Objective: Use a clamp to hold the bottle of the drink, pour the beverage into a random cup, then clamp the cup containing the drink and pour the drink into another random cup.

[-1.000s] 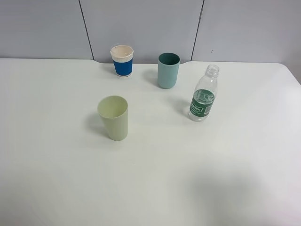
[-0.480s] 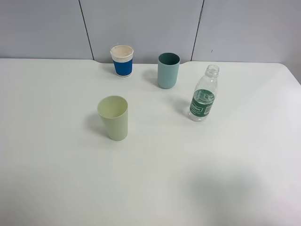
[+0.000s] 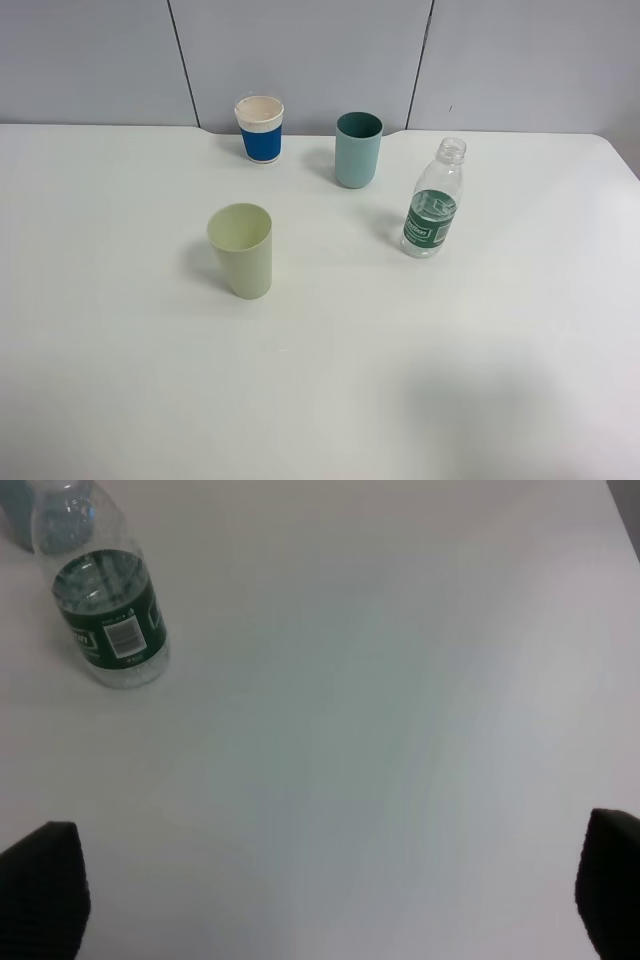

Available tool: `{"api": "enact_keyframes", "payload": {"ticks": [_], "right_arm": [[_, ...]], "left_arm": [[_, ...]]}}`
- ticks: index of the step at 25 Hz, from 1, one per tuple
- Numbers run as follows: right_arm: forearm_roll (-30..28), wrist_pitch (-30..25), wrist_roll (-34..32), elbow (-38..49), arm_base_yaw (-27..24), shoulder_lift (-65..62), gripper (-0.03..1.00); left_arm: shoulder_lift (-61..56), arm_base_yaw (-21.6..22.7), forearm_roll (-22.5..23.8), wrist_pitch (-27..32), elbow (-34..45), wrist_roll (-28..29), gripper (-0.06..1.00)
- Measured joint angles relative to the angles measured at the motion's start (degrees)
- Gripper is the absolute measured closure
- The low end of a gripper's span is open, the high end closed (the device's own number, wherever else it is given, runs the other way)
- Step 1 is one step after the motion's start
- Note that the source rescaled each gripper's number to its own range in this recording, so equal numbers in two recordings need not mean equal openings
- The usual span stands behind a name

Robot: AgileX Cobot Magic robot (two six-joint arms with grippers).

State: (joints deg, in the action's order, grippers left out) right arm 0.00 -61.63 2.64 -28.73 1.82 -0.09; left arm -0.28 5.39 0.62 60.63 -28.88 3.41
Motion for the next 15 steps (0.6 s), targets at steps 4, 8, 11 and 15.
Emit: {"api": "enact_keyframes", "payload": {"ticks": [4, 8, 11, 15], "right_arm": [[0.0, 0.0, 0.0, 0.0, 0.0, 0.0, 0.03], [0.0, 0.0, 0.0, 0.0, 0.0, 0.0, 0.03], [0.0, 0.0, 0.0, 0.0, 0.0, 0.0, 0.03], [0.0, 0.0, 0.0, 0.0, 0.0, 0.0, 0.03]], "left_arm": [[0.0, 0.0, 0.0, 0.0, 0.0, 0.0, -0.05], [0.0, 0.0, 0.0, 0.0, 0.0, 0.0, -0.05], [0.0, 0.0, 0.0, 0.0, 0.0, 0.0, -0.05], [0.0, 0.0, 0.0, 0.0, 0.0, 0.0, -0.05]]}}
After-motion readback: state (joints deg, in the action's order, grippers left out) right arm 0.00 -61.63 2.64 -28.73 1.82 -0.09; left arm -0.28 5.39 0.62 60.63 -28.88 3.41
